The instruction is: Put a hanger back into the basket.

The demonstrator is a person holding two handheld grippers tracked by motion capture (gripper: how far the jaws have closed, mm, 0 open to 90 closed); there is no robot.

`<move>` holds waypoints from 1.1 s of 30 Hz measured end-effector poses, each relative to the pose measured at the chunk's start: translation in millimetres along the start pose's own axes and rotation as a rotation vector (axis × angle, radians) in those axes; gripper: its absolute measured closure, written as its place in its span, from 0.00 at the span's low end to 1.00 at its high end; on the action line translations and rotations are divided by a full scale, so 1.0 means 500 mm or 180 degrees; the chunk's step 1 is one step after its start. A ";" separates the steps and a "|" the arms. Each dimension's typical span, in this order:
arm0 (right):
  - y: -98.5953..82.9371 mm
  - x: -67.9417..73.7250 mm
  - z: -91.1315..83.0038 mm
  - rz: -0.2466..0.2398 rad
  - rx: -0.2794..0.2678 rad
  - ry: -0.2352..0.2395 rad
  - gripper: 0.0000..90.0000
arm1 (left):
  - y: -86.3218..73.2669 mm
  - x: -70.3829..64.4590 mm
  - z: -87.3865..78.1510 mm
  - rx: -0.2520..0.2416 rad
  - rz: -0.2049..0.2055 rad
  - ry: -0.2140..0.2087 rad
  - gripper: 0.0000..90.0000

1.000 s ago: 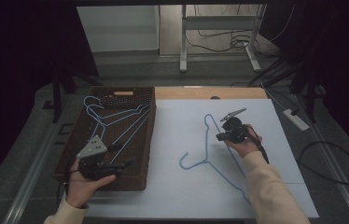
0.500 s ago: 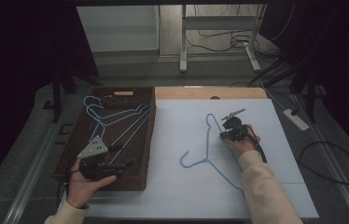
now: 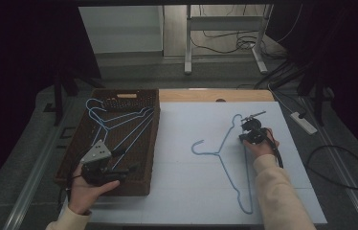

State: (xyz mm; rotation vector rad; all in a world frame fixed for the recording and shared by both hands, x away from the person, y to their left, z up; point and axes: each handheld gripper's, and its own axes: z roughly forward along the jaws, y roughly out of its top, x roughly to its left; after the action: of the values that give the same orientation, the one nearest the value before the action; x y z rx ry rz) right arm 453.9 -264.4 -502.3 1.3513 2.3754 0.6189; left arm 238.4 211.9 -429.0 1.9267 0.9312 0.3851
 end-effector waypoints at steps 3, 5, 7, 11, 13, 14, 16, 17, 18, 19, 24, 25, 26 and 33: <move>-0.013 -0.015 -0.009 0.0077 0.0031 -0.0065 1.00 | 0.000 -0.001 0.002 0.0008 0.0003 -0.0002 0.31; -0.024 -0.023 -0.016 0.0134 0.0023 -0.0066 1.00 | 0.000 -0.002 0.002 0.0016 0.0007 -0.0006 0.31; -0.035 -0.029 -0.022 0.0200 0.0019 -0.0065 1.00 | 0.000 -0.003 0.003 0.0013 0.0007 -0.0008 0.31; -0.057 -0.035 -0.036 0.0326 0.0026 -0.0075 1.00 | 0.001 -0.005 0.004 0.0013 0.0009 -0.0012 0.31; -0.067 -0.037 -0.042 0.0398 0.0024 -0.0061 1.00 | 0.001 -0.005 0.004 0.0013 0.0009 -0.0014 0.31; -0.067 -0.037 -0.042 0.0398 0.0024 -0.0061 1.00 | 0.001 -0.006 0.004 0.0013 0.0007 -0.0014 0.31; -0.080 -0.037 -0.052 0.0449 0.0059 -0.0074 1.00 | 0.000 -0.006 0.004 0.0015 0.0004 -0.0017 0.31; -0.091 -0.036 -0.059 0.0475 0.0051 -0.0053 1.00 | 0.000 -0.006 0.005 0.0016 0.0002 -0.0017 0.31; -0.091 -0.036 -0.059 0.0475 0.0051 -0.0053 1.00 | 0.000 -0.006 0.005 0.0018 0.0000 -0.0018 0.31; -0.095 -0.036 -0.062 0.0487 0.0053 -0.0040 1.00 | 0.000 -0.006 0.006 0.0023 -0.0002 -0.0018 0.31; -0.129 -0.032 -0.083 0.0582 0.0036 0.0009 1.00 | 0.000 -0.008 0.008 0.0025 0.0001 -0.0025 0.31; -0.135 -0.032 -0.087 0.0577 0.0038 0.0012 1.00 | 0.000 -0.008 0.008 0.0025 0.0001 -0.0026 0.31; -0.138 -0.031 -0.088 0.0563 0.0034 0.0013 1.00 | 0.001 -0.008 0.009 0.0025 0.0003 -0.0029 0.31; -0.151 0.020 -0.104 0.0231 -0.0064 0.0325 1.00 | 0.001 -0.008 0.008 0.0026 0.0001 -0.0023 0.31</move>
State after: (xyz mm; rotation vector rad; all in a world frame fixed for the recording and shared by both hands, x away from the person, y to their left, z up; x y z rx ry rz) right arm 369.1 -300.3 -498.3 1.4351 2.4011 0.7469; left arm 238.3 206.1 -430.3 1.9344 0.9291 0.3748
